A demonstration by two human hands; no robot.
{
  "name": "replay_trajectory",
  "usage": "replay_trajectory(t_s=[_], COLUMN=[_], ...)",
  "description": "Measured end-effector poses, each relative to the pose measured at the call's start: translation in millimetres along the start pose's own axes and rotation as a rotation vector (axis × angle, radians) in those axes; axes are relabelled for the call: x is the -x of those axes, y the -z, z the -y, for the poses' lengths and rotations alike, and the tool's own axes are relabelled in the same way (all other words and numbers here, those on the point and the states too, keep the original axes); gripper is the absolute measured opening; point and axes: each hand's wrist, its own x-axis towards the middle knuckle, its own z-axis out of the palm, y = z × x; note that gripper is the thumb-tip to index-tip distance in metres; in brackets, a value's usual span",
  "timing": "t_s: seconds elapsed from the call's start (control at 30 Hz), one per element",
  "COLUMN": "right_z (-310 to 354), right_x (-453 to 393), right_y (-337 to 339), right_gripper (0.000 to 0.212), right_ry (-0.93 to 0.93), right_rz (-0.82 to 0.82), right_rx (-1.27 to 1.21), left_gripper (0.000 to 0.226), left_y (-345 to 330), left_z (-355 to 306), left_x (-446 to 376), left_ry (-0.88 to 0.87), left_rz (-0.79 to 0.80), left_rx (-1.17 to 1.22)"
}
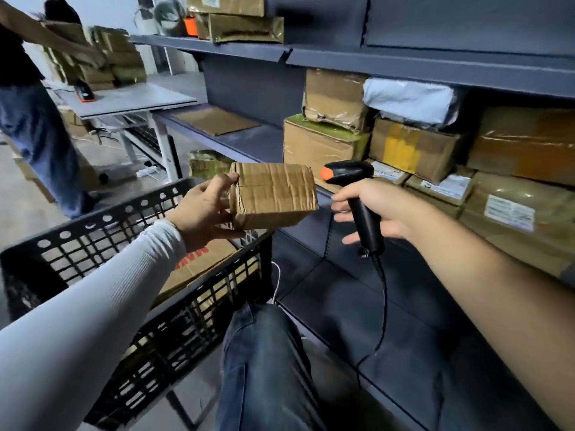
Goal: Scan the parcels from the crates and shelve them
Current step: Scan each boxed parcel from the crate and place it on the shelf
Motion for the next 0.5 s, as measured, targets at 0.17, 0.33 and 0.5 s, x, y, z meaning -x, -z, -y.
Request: replay_trajectory(t_s=[0.17, 0.33, 0.5], right_z=[-15.8, -49.3, -101.5], right_x=[27.6, 58.4, 78.9], right_y=[26.7, 58.6, 89.3], right_gripper=[0.018, 0.016, 0.027], right_ry=[0.009, -0.011, -0.042], right_rz=[-0.063, -0.127, -0.170], right_rx=[-0.048, -0.088, -0.161], left_gripper=[0.035, 0.056, 0.045], left_y=[-41.3, -87.8, -134.9], left_z=[16.1, 54.7, 104.9], left_x=[5.4, 10.6, 19.9], left_ry=[0.070, 0.176, 0.247], left_rz=[0.117, 0.258, 0.380], left_rx=[0.005, 0.027, 0.052])
